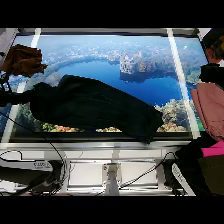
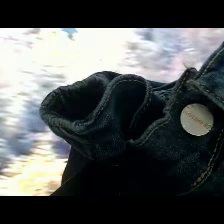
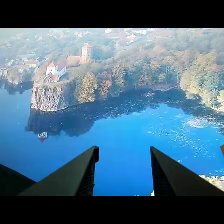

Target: Fold the clothes and pants, and hang the long-sleeved shirts on hangers.

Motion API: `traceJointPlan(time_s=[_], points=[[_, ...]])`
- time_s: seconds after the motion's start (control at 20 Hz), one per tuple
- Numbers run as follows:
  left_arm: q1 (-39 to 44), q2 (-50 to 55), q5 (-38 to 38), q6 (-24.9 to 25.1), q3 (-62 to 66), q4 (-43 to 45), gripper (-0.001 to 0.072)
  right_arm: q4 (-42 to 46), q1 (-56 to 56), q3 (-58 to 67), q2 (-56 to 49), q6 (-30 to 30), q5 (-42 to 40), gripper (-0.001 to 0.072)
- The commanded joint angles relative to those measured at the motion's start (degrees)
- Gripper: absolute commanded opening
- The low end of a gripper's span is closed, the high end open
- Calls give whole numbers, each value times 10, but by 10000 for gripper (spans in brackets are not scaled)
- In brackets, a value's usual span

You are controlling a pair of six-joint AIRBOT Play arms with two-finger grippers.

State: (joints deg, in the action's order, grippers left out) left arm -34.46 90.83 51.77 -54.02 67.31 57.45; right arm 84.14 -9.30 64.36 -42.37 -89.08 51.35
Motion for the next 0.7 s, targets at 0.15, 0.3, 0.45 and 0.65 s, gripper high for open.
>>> traceJointPlan(time_s=[0.15, 0.3, 0.45, 0.65], points=[[-11, -112, 38, -52, 70, -116, 51, 15, 0, 0, -38, 0, 10, 370], [-30, -202, 38, -71, 104, -108, 51, 15, 0, 0, -82, 0, 54, 369], [-59, -280, 39, -86, 105, 35, 50, 14, 0, 0, -125, 9, 137, 356], [-78, -302, 90, -255, 104, 282, 51, -39, 1, -2, -174, 109, 236, 158]])
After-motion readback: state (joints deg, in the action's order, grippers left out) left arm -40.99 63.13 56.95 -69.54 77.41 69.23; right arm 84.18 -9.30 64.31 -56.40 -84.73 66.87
